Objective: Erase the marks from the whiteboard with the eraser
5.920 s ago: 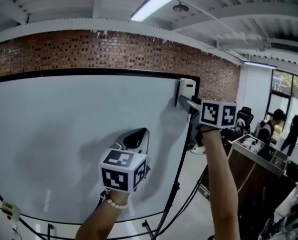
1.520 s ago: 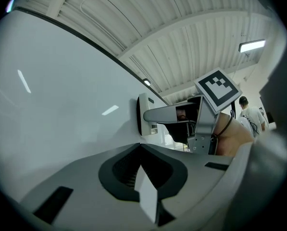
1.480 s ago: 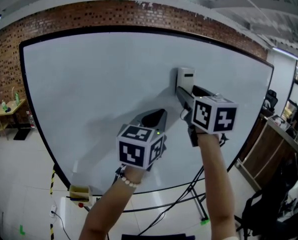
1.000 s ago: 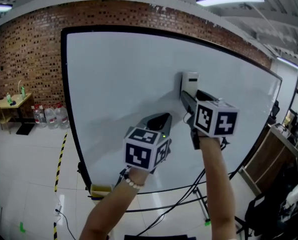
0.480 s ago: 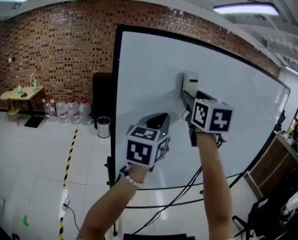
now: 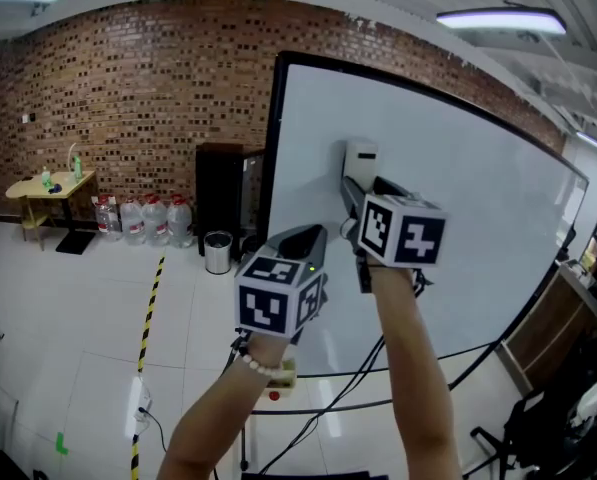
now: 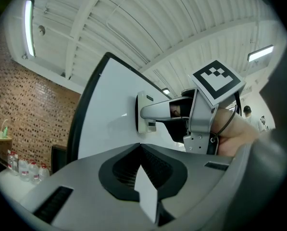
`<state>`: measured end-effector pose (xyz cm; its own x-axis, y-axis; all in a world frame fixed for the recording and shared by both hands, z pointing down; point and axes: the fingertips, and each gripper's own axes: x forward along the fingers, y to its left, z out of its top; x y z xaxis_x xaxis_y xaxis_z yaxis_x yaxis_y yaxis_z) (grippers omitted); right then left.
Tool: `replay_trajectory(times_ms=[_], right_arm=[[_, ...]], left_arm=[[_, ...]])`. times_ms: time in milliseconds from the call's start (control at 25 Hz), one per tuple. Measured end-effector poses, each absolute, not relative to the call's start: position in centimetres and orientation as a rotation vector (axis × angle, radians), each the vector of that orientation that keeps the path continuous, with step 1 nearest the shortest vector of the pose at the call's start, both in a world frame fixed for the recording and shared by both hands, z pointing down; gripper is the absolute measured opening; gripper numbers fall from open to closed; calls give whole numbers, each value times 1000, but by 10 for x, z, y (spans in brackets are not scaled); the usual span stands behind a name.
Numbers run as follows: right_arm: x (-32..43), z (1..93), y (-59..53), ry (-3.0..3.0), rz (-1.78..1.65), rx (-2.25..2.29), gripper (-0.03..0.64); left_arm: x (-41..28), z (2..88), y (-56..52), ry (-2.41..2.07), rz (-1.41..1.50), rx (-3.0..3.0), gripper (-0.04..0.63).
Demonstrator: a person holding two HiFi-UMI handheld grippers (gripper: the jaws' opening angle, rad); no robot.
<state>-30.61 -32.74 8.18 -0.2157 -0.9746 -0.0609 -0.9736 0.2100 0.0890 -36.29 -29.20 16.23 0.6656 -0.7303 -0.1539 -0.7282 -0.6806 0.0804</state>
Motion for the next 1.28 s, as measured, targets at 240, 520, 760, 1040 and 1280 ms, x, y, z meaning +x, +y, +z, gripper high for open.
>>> replay_trajectory(times_ms=[240,520,760,1040,1280], right_arm=[[-353,84,-329,-2461,-146,1939,244],[-398,89,-329,-2499,-115,1921,244],[-421,90,-331,-2524,-128,1918,244],[-424,117,-331,-2575,-70,1899,245],[-427,156,-329,-2571,-59,1878,245]], left_arm=[[-401,166,-299,-1270,-278,2817,-12],[-434,168,-297,-1288,-312,2795,-12],[-459,175,-302,-1321,-334,2752,-12],[-481,187,-305,-1363,-313,2723,-12],[-483,202,-305,-1380,-256,2715,-12]])
